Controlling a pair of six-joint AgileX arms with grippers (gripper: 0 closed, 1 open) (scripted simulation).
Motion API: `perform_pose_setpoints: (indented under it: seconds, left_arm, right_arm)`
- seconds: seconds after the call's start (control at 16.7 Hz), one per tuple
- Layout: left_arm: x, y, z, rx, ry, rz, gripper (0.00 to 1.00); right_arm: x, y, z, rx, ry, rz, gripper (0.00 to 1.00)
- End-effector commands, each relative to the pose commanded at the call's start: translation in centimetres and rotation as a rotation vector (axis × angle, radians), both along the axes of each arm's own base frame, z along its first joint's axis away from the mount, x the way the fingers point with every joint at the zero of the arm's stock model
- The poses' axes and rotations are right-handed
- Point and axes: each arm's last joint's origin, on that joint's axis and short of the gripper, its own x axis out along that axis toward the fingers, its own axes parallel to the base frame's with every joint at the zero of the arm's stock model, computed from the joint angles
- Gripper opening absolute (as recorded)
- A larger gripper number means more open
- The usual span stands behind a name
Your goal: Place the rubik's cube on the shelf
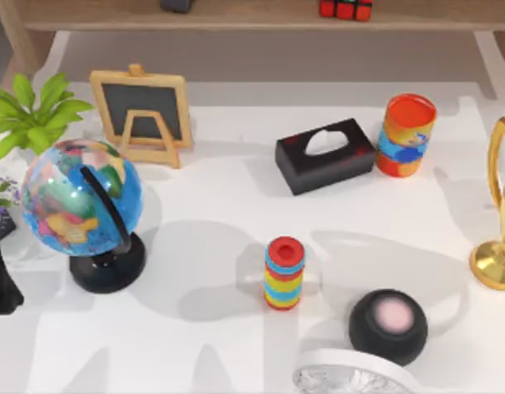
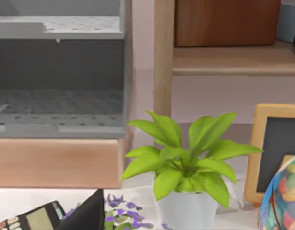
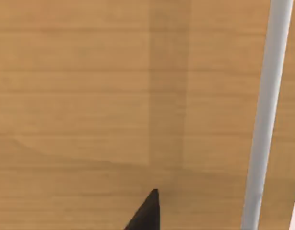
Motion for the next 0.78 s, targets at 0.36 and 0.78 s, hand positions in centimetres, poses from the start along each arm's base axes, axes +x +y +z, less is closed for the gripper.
perform_pose_setpoints:
  seconds: [0.36,0.78]
  left_arm:
    - [0.0,0.0,0.0,0.0,0.0,0.0,1.0]
    - [0.0,0.0,0.0,0.0,0.0,0.0,1.0]
  right_arm:
    - [0.0,0.0,0.0,0.0,0.0,0.0,0.02]
    - [0.0,0.0,0.0,0.0,0.0,0.0,0.0]
